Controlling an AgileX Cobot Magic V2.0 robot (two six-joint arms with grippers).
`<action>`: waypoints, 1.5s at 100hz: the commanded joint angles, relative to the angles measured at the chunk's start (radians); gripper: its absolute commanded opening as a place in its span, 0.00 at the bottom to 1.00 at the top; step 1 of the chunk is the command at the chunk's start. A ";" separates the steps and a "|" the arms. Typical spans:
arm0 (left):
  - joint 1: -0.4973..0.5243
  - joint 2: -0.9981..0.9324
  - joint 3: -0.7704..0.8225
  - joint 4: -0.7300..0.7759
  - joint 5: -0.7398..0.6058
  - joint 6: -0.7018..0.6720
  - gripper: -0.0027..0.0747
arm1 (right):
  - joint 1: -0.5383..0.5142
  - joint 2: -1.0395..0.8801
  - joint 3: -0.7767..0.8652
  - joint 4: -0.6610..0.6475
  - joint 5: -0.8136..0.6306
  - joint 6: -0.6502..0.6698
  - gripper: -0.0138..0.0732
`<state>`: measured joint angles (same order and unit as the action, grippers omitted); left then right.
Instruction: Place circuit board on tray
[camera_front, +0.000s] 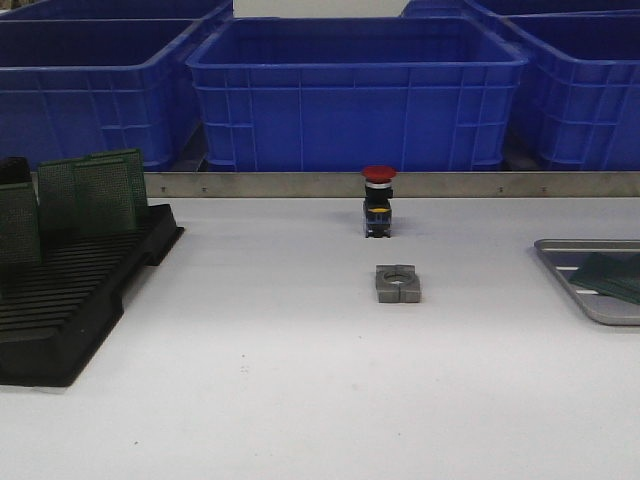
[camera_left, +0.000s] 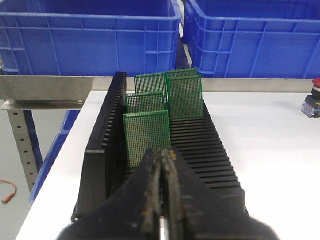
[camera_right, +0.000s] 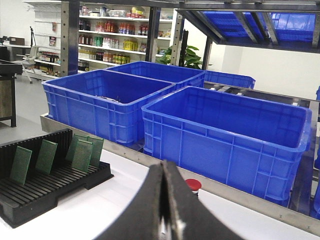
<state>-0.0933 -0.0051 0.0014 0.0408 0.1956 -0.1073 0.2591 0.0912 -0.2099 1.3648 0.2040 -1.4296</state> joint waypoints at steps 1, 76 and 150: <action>0.000 -0.031 0.048 -0.002 -0.075 -0.011 0.01 | -0.001 0.011 -0.027 0.013 -0.003 -0.007 0.09; 0.000 -0.031 0.048 -0.002 -0.075 -0.011 0.01 | -0.001 0.011 -0.027 0.013 -0.003 -0.007 0.09; 0.000 -0.031 0.048 -0.002 -0.075 -0.011 0.01 | -0.309 -0.047 0.097 -1.349 -0.198 1.305 0.09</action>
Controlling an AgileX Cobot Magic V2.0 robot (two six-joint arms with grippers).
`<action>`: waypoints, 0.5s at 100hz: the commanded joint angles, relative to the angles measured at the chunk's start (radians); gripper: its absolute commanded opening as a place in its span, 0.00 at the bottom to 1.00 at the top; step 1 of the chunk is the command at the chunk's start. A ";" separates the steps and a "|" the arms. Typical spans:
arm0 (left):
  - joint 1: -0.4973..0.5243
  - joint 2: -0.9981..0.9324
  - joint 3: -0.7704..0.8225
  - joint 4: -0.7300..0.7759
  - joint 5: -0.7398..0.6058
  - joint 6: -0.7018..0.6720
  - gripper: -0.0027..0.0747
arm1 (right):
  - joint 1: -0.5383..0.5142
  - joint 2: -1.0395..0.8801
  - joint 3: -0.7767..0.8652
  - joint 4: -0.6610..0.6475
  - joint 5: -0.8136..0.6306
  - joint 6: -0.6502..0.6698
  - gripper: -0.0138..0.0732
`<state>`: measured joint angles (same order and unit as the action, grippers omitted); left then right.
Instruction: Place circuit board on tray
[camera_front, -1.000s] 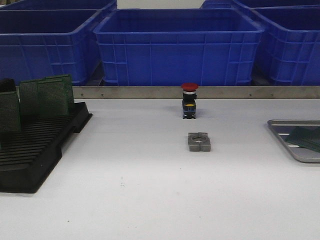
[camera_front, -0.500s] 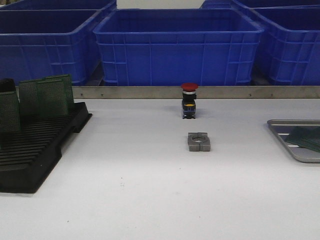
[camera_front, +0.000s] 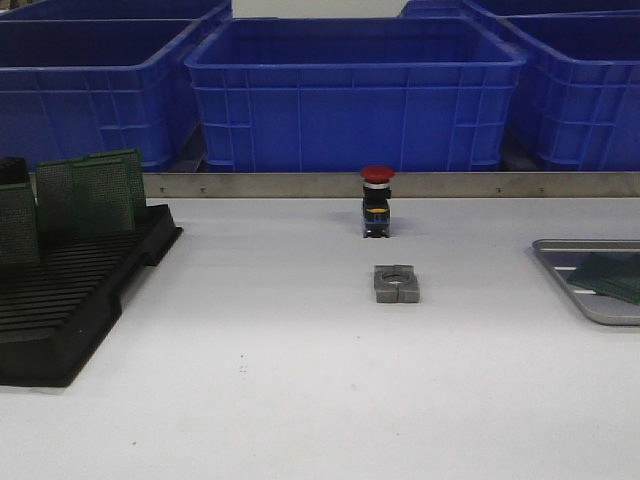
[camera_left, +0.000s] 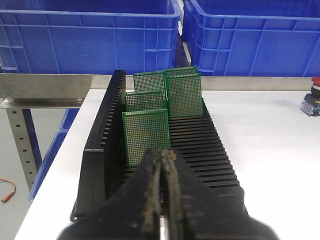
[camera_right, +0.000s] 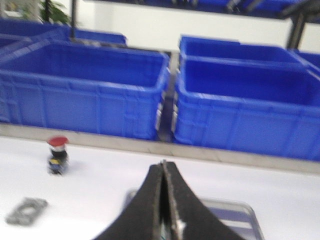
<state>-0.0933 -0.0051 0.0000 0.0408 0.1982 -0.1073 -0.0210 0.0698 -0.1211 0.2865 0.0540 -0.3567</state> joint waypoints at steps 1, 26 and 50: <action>0.000 -0.031 0.049 -0.002 -0.078 -0.011 0.01 | -0.031 -0.031 0.012 -0.287 -0.054 0.258 0.09; 0.000 -0.031 0.049 -0.002 -0.078 -0.011 0.01 | -0.031 -0.108 0.138 -0.410 -0.109 0.394 0.09; 0.000 -0.031 0.049 -0.002 -0.078 -0.011 0.01 | -0.029 -0.108 0.137 -0.399 -0.123 0.394 0.09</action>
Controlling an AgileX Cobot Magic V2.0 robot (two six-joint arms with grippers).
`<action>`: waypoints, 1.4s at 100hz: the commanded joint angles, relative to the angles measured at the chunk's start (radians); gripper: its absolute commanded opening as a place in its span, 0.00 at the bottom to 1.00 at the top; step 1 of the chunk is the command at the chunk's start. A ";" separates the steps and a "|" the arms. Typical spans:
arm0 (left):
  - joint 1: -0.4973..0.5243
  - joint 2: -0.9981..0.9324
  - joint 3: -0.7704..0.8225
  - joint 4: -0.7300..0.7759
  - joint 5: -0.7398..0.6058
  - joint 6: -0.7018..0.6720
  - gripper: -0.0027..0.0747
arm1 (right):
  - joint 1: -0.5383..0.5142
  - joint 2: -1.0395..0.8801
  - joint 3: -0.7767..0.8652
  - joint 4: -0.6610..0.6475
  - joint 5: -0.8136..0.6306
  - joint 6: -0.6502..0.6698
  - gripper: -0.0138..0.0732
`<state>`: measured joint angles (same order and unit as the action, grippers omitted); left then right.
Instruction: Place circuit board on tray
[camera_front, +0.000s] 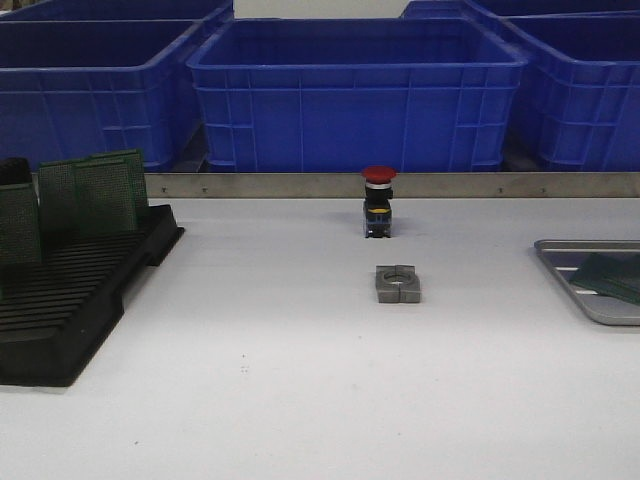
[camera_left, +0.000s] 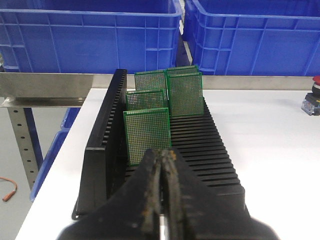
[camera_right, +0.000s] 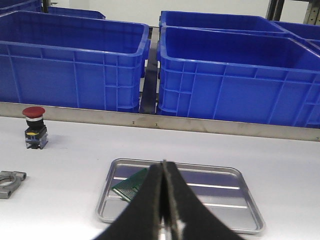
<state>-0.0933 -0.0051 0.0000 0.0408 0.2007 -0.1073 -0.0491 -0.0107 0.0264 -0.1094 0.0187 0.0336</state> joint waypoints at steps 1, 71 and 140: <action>0.000 -0.031 0.049 -0.002 -0.081 -0.011 0.01 | -0.001 -0.027 -0.010 -0.001 -0.088 0.004 0.09; 0.000 -0.031 0.049 -0.002 -0.081 -0.011 0.01 | -0.001 -0.027 -0.010 0.052 -0.086 -0.034 0.09; 0.000 -0.031 0.049 -0.002 -0.081 -0.011 0.01 | -0.001 -0.027 -0.011 0.052 -0.086 -0.034 0.09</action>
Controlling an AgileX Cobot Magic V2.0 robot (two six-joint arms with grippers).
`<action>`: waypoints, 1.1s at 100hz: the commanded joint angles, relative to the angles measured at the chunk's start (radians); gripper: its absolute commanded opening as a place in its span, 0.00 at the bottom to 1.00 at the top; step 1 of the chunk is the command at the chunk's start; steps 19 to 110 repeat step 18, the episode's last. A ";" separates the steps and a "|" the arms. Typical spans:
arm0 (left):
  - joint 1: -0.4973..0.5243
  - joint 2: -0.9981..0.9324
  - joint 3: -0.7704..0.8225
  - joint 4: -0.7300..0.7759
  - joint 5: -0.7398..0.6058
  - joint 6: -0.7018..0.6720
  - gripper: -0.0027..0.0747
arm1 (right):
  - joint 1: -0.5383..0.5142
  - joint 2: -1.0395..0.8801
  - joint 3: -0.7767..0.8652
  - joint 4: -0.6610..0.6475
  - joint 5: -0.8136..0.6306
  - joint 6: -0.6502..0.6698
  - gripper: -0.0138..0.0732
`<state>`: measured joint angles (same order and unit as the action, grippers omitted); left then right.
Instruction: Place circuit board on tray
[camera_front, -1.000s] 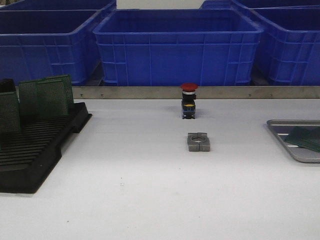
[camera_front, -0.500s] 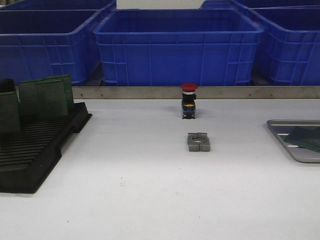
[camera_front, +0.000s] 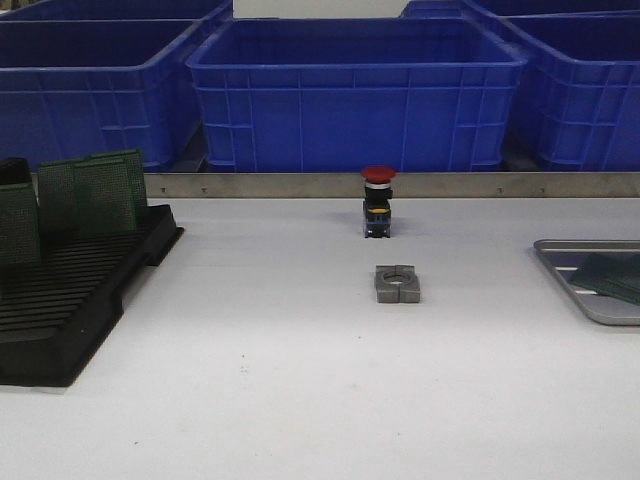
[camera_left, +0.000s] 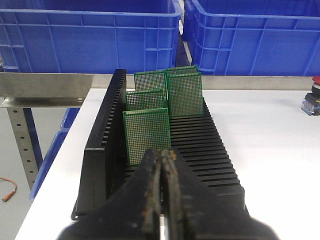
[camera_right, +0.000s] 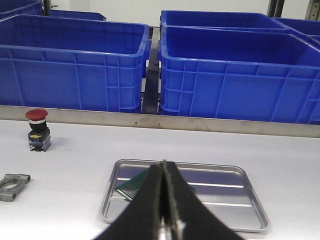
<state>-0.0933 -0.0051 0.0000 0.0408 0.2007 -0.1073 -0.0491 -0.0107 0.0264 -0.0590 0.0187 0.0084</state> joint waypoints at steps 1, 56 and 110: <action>0.000 -0.031 0.049 -0.002 -0.081 -0.011 0.01 | -0.001 -0.027 -0.011 0.002 -0.086 -0.008 0.09; 0.000 -0.031 0.049 -0.002 -0.081 -0.011 0.01 | -0.001 -0.027 -0.011 0.002 -0.086 -0.008 0.09; 0.000 -0.031 0.049 -0.002 -0.081 -0.011 0.01 | -0.001 -0.027 -0.011 0.002 -0.086 -0.008 0.09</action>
